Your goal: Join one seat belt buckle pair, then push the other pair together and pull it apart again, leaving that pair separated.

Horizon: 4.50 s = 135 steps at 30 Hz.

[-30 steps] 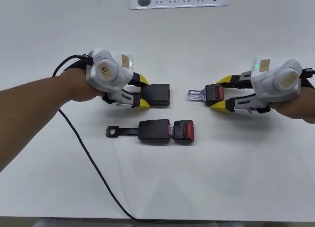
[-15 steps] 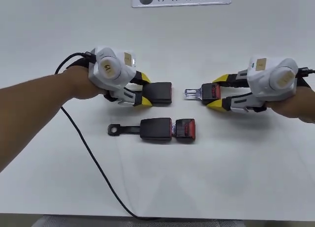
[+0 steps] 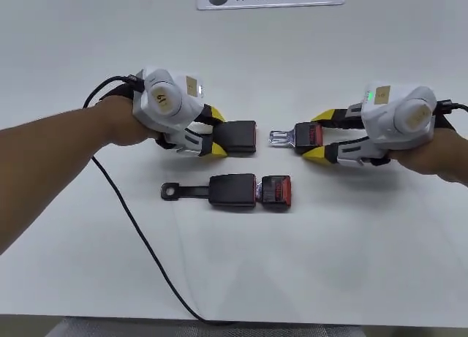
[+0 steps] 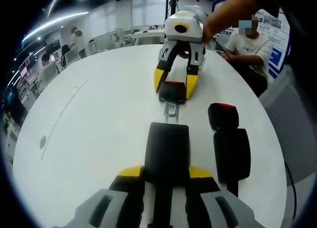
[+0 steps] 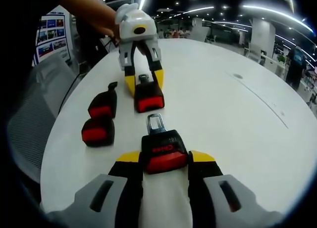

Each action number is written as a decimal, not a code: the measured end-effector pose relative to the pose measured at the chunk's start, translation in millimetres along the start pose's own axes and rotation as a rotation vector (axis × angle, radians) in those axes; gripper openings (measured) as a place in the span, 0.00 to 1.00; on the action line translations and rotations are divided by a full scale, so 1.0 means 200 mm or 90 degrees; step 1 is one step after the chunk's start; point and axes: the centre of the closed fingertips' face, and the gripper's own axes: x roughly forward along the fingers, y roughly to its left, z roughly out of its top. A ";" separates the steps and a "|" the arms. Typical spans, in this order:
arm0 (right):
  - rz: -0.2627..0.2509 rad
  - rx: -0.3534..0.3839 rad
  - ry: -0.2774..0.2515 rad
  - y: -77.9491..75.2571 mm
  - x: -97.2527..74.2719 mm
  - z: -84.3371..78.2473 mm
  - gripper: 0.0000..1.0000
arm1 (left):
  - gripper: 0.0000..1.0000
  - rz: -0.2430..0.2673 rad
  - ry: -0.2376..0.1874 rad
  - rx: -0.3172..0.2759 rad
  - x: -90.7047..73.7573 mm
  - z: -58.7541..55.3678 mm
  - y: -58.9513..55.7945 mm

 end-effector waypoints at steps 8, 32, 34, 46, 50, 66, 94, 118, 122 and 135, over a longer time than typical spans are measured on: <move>0.006 -0.006 -0.006 0.04 0.06 0.06 0.34 | 0.32 0.000 0.000 -0.001 0.00 -0.01 0.00; 0.014 -0.003 -0.009 0.06 0.16 0.11 0.33 | 0.32 0.000 0.007 0.002 0.00 0.00 0.00; 0.011 0.000 -0.007 0.06 0.16 0.11 0.33 | 0.32 0.001 0.010 0.000 0.00 0.00 0.00; 0.005 0.010 -0.014 0.08 0.22 0.16 0.33 | 0.31 0.001 0.014 -0.001 0.00 0.00 0.00; 0.007 0.016 -0.015 0.07 0.21 0.16 0.33 | 0.31 0.000 0.011 0.000 0.00 -0.01 0.00; 0.007 0.004 0.006 0.07 0.23 0.17 0.32 | 0.31 -0.012 0.027 0.023 0.00 -0.01 0.00; 0.007 -0.003 0.006 0.07 0.23 0.17 0.33 | 0.32 -0.016 0.022 0.028 0.00 0.00 0.00; 0.006 -0.009 0.008 0.06 0.19 0.13 0.33 | 0.32 -0.010 0.020 0.018 -0.01 -0.02 0.00; 0.005 -0.011 0.013 0.06 0.18 0.12 0.33 | 0.32 -0.008 0.021 0.017 -0.01 -0.03 0.00; 0.006 -0.015 0.029 0.03 0.13 0.05 0.33 | 0.32 -0.013 0.023 0.022 -0.01 -0.03 0.00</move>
